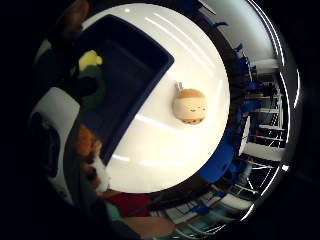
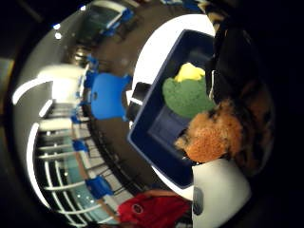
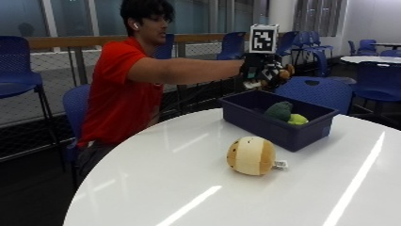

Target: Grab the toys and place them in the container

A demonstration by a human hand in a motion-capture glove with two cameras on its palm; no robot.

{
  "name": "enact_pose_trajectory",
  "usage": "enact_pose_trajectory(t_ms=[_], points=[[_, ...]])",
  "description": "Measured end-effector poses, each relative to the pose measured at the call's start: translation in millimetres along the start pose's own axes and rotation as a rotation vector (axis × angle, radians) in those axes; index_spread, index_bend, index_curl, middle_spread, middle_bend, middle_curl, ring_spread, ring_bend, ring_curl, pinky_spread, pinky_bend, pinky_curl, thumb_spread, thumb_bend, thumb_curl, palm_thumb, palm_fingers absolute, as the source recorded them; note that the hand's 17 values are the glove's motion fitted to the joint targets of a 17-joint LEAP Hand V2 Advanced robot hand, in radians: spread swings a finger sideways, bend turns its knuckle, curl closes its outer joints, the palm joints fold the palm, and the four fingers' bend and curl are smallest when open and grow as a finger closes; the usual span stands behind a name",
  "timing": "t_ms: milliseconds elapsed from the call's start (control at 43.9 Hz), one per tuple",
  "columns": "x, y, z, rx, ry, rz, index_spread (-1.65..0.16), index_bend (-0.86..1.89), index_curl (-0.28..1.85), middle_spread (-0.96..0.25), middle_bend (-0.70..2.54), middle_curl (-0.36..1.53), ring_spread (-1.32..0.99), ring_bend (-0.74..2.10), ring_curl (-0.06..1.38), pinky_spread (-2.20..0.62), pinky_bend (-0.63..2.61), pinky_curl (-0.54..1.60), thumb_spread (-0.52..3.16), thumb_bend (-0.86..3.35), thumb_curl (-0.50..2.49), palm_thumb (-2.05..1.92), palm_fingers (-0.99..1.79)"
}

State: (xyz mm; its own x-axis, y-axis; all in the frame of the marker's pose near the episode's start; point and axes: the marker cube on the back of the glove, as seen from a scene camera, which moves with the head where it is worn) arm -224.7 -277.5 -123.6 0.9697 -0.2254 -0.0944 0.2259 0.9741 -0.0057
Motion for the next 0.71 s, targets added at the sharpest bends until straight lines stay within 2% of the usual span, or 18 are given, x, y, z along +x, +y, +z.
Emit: enact_pose_trajectory(t_ms=[205, 319, 387, 410, 433, 456, 478, 569, 706], points=[[-20.1, -2.8, -1.1, 0.049, -0.063, -0.063, -0.49, 0.38, 1.06, -0.55, 0.35, 0.75, -0.6, 0.79, 0.64, -0.46, 0.89, 0.44, 0.56, 0.05, 1.26, 0.65, 0.92], [-11.4, 0.6, 9.9, 0.012, 0.019, -0.085, -0.5, 0.35, 1.05, -0.55, 0.3, 0.75, -0.6, 0.77, 0.63, -0.46, 0.9, 0.44, 0.58, 0.03, 1.27, 0.63, 0.88], [-18.8, 4.0, 12.7, -0.064, -0.09, -0.098, -0.5, 0.22, 1.04, -0.5, 0.16, 0.71, -0.57, 0.75, 0.64, -0.46, 0.98, 0.47, 0.65, 0.0, 1.25, 0.58, 0.63], [-19.5, 5.5, 13.2, -0.093, -0.115, -0.107, -0.49, 0.09, 0.99, -0.44, 0.03, 0.67, -0.5, 0.72, 0.63, -0.44, 1.09, 0.5, 0.74, -0.05, 1.21, 0.48, 0.38], [-18.3, 7.3, 14.0, -0.118, -0.12, -0.121, -0.48, 0.12, 0.99, -0.41, 0.03, 0.66, -0.46, 0.7, 0.65, -0.42, 1.12, 0.51, 0.79, -0.06, 1.19, 0.44, 0.29], [-15.6, 9.3, 15.0, -0.137, -0.108, -0.138, -0.49, 0.16, 0.97, -0.36, 0.03, 0.64, -0.38, 0.51, 0.61, -0.33, 1.12, 0.52, 0.84, -0.13, 1.12, 0.31, -0.04], [-12.1, 11.2, 16.1, -0.148, -0.084, -0.157, -0.49, 0.14, 0.96, -0.32, 0.03, 0.63, -0.33, 0.45, 0.62, -0.29, 1.18, 0.56, 0.87, -0.16, 1.07, 0.22, -0.23], [0.8, 15.2, 20.0, -0.133, 0.012, -0.18, -0.5, 0.11, 0.84, -0.23, 0.04, 0.53, -0.2, 0.26, 0.52, -0.17, 1.19, 0.5, 0.98, -0.11, 0.94, 0.07, -0.29], [7.1, 20.2, 17.2, -0.165, -0.156, -0.16, -0.48, 0.12, 0.73, -0.15, 0.04, 0.43, -0.07, 0.16, 0.43, -0.05, 1.18, 0.47, 1.07, -0.07, 0.79, -0.04, -0.27]])
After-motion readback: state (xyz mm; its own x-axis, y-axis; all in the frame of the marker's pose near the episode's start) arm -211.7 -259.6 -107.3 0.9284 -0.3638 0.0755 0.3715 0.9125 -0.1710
